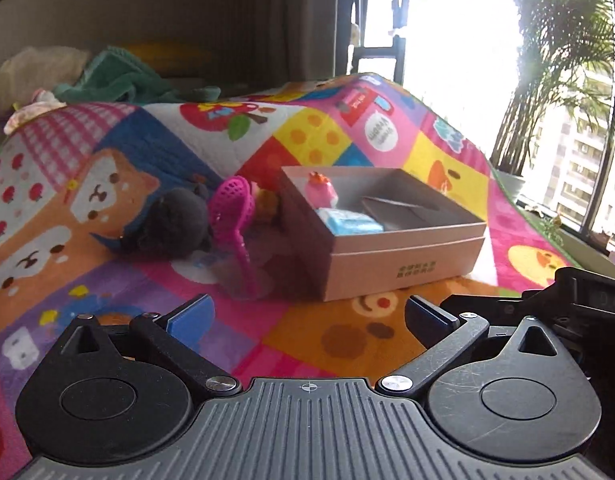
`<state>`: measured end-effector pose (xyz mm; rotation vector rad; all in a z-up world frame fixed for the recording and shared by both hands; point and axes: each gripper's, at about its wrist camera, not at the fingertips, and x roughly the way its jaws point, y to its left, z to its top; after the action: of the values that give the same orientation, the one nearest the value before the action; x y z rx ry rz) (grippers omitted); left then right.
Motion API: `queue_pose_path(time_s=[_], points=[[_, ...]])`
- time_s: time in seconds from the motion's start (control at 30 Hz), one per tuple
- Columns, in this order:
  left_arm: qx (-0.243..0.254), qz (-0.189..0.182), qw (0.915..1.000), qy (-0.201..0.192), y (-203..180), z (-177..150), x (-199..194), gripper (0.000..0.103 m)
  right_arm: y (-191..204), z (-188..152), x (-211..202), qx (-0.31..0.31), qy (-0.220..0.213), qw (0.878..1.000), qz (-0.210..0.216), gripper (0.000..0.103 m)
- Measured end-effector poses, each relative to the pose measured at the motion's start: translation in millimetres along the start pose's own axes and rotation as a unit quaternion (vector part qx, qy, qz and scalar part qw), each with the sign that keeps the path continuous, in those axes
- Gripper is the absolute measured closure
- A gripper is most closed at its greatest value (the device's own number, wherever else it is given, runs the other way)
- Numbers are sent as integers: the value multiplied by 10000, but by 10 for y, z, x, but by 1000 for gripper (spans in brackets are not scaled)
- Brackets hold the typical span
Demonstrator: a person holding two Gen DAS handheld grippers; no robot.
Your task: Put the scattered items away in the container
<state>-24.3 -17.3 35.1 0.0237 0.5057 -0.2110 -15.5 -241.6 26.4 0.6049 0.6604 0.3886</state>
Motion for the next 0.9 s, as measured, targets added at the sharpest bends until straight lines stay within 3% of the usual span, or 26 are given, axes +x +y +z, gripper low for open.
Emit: queue_pose_path(time_s=[0.1, 0.2, 0.27, 0.37, 0.5, 0.67, 0.77, 0.83, 0.9], points=[[-102, 308, 9995, 52, 196, -72, -49, 0, 270, -15, -14, -1179, -46, 9929, -159, 0], [-414, 626, 9971, 79, 416, -68, -61, 0, 448, -51, -70, -2121, -97, 9767, -323, 0], [-639, 806, 9946, 100, 546, -45, -61, 0, 485, -59, -81, -2383, -119, 9702, -424, 0], [-940, 872, 9917, 63, 673, -11, -94, 0, 512, -51, 12, -2679, 337, 9623, -333, 0], [-1025, 977, 9899, -21, 713, 26, -92, 0, 665, -218, 87, -3193, 828, 9440, 13, 0], [-1072, 1035, 9888, -34, 741, 82, -46, 0, 917, -531, 275, -3555, 1056, 9286, -111, 0], [-1020, 1072, 9890, -65, 760, 100, -49, 0, 920, -576, 343, -3578, 1187, 9259, -240, 20], [-1019, 1068, 9890, -52, 776, 95, -43, 0, 870, -531, 326, -3540, 1134, 9279, -300, 40], [-1029, 1052, 9891, -16, 785, 79, -20, 0, 798, -458, 290, -3443, 1110, 9317, -328, 52]])
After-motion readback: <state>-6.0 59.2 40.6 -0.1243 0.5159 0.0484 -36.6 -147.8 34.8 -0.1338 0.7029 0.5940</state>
